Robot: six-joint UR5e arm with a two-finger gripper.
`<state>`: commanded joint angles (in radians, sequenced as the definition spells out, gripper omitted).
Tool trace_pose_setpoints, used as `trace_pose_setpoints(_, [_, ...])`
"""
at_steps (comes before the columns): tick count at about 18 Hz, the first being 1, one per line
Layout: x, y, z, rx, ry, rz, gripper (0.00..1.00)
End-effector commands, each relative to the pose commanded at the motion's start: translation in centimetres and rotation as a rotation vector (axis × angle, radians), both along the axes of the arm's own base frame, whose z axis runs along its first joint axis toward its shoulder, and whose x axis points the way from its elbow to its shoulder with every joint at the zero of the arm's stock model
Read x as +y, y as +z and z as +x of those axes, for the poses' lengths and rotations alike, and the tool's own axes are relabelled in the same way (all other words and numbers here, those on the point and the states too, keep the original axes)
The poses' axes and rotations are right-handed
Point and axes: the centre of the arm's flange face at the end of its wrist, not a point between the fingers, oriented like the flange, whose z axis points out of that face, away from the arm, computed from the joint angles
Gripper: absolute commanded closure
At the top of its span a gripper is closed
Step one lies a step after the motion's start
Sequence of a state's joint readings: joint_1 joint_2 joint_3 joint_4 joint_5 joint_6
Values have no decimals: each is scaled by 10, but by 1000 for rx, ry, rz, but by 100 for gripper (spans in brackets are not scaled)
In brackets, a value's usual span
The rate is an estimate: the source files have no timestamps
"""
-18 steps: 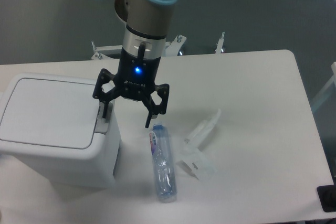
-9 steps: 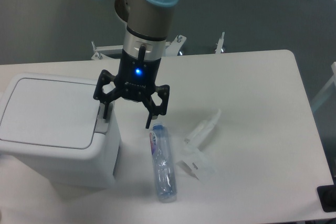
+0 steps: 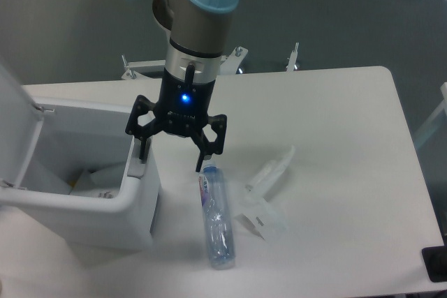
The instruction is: Open the trash can
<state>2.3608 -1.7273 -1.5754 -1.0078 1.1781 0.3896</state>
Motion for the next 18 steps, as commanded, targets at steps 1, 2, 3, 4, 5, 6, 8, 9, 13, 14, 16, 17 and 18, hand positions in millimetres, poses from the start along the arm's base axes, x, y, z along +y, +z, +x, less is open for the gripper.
trace_pose_setpoints(1, [0,1,0,0,-1,2,0])
trace_pose_setpoints(2, [1,4,0,4,1,6,0])
trace_pose_setpoints(3, [0,11,-1,11,4,17,0])
trace_pose_setpoints(4, [-2,20,0,21,5,29,0])
trace_pose_setpoints(5, [-4,30,-2,33,9,43,0])
trace_pose_setpoints(6, [-6,39,-5,45,17,54,0])
trace_pose_setpoints(8, [-22,58,-25,73,60,76,0])
trace_pose_setpoints(9, [-31,65,-37,83,85,86,0])
trace_pose_setpoints(13, [-54,74,-71,119,146,80,0])
trace_pose_setpoints(14, [-63,76,-85,153,186,51,0])
trace_pose_setpoints(16, [-81,73,-107,208,247,-16,0])
trace_pose_setpoints(17, [-87,71,-114,226,249,-34,0])
trace_pose_setpoints(18, [-95,70,-122,236,247,-41,0])
